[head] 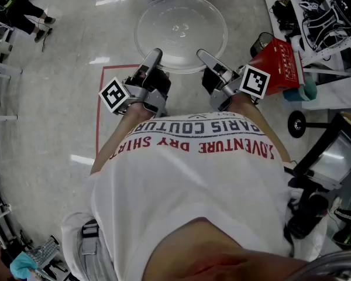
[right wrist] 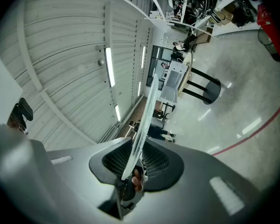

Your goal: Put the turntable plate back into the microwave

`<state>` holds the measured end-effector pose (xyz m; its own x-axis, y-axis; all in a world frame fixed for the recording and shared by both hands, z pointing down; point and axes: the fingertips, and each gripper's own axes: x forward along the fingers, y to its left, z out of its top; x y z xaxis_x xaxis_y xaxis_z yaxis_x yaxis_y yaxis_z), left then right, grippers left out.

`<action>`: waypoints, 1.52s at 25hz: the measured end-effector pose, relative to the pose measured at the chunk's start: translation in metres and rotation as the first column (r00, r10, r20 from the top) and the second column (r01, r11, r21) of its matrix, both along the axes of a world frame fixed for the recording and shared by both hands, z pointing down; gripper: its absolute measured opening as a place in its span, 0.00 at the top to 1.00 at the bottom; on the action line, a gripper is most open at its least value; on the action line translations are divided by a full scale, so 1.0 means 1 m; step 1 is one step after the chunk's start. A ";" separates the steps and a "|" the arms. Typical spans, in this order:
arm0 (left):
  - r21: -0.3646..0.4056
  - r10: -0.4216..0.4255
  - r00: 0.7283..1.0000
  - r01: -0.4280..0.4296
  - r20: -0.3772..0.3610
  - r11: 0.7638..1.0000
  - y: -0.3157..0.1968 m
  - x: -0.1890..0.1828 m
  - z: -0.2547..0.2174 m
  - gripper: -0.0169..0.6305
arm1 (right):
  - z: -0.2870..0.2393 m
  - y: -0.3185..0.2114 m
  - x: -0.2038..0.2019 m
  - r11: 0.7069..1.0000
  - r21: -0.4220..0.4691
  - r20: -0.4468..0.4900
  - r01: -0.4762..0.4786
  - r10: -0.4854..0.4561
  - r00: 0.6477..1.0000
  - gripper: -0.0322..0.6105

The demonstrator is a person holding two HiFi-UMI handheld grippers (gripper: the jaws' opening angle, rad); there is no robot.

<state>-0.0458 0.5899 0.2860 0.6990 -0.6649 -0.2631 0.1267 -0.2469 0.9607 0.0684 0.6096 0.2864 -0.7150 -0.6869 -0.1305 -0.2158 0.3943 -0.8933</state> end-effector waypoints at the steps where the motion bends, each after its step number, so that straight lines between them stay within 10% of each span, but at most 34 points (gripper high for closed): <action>1: -0.002 0.001 1.000 -0.001 -0.005 1.000 0.000 0.000 0.000 0.91 | 0.000 0.000 0.000 1.000 0.000 0.000 0.000 0.000 1.000 0.86; 32: -0.051 -0.004 0.999 0.002 -0.042 0.999 0.002 -0.018 -0.013 0.91 | -0.022 0.001 -0.018 1.000 -0.002 0.054 0.023 -0.023 0.998 0.85; 38: -0.085 0.005 0.999 -0.008 -0.046 0.996 -0.080 0.002 0.019 0.91 | 0.010 -0.081 0.001 0.999 -0.041 0.066 0.011 -0.009 0.998 0.85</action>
